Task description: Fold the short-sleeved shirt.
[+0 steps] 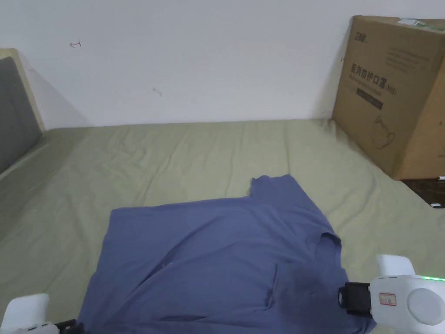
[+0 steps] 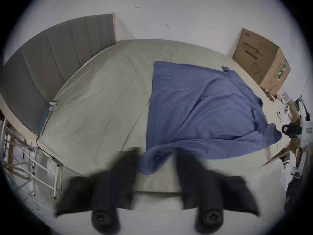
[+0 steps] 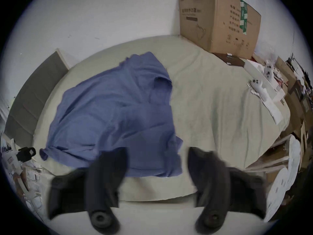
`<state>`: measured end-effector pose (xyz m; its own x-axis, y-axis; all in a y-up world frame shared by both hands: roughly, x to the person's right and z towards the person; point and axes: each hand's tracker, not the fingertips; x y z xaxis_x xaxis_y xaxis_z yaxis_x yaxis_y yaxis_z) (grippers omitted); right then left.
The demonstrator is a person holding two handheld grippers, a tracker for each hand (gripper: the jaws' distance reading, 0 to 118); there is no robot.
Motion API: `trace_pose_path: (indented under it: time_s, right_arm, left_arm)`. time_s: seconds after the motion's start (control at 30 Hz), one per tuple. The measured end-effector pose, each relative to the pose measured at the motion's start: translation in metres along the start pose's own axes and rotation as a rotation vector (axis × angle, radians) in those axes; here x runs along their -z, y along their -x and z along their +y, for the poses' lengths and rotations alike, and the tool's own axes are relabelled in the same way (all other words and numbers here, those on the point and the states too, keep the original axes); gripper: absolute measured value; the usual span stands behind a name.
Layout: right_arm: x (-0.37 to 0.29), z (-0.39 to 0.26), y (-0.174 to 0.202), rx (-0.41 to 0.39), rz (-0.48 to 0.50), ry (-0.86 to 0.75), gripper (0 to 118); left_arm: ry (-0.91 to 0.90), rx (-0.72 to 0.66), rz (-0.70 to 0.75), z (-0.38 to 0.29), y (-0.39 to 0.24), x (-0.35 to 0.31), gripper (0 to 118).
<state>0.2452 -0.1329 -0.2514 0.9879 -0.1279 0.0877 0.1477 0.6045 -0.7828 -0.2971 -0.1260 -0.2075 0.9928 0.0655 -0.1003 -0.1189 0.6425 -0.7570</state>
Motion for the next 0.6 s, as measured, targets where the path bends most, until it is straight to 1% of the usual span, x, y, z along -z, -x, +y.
trace_pose_path:
  time_s: [0.03,0.07,0.1,0.17,0.27,0.3,0.33,0.37,0.4,0.43,0.47,0.5,0.53,0.57,0.6]
  right_arm:
    - [-0.004,-0.002,0.004,-0.018,-0.003,-0.016,40]
    - [-0.013,-0.006,0.012,-0.027,-0.022,-0.026,3]
    - [-0.014,-0.011,0.016,-0.05,-0.067,-0.045,0]
    - [-0.009,-0.02,0.017,-0.06,-0.033,-0.017,0]
    - [0.01,-0.029,0.014,-0.031,-0.032,0.047,0]
    - [0.012,-0.031,0.013,-0.017,-0.038,0.044,0]
    - [0.01,-0.029,0.011,-0.005,-0.039,0.052,0]
    - [0.009,-0.029,0.009,0.008,-0.035,0.052,0]
    - [0.008,-0.029,0.008,0.022,-0.03,0.05,0]
    - [0.008,-0.029,0.007,0.031,-0.025,0.051,0]
    - [0.007,-0.029,0.006,0.033,-0.025,0.053,0]
    - [0.007,-0.029,0.006,0.032,-0.028,0.054,0]
    - [0.007,-0.029,0.006,0.026,-0.034,0.052,0]
    - [0.007,-0.029,0.007,0.019,-0.039,0.054,0]
    - [0.01,-0.028,0.005,0.016,-0.042,0.056,0]
  left_arm:
    - [0.007,-0.001,-0.002,-0.004,0.0,0.0,5]
    - [0.009,0.003,0.012,-0.008,0.0,-0.001,2]
    - [0.008,0.005,-0.001,-0.012,0.002,-0.001,1]
    - [0.012,0.002,-0.009,-0.021,0.003,0.003,0]
    - [0.042,-0.007,-0.009,-0.021,0.009,0.011,1]
    - [0.048,-0.002,-0.002,-0.019,0.01,0.013,9]
    - [0.034,-0.002,0.016,-0.018,0.011,0.014,31]
    - [0.017,-0.002,0.029,-0.015,0.014,0.015,61]
    - [0.019,-0.008,0.024,-0.011,0.018,0.021,97]
    - [0.018,-0.029,0.023,-0.007,0.023,0.028,112]
    - [0.016,-0.048,0.016,-0.005,0.027,0.035,117]
    - [0.022,-0.062,0.009,-0.002,0.032,0.043,112]
    - [0.036,-0.07,0.003,0.002,0.028,0.044,104]
    - [0.059,-0.081,-0.001,0.003,0.029,0.051,88]
    - [0.093,-0.096,-0.01,0.002,0.031,0.06,47]
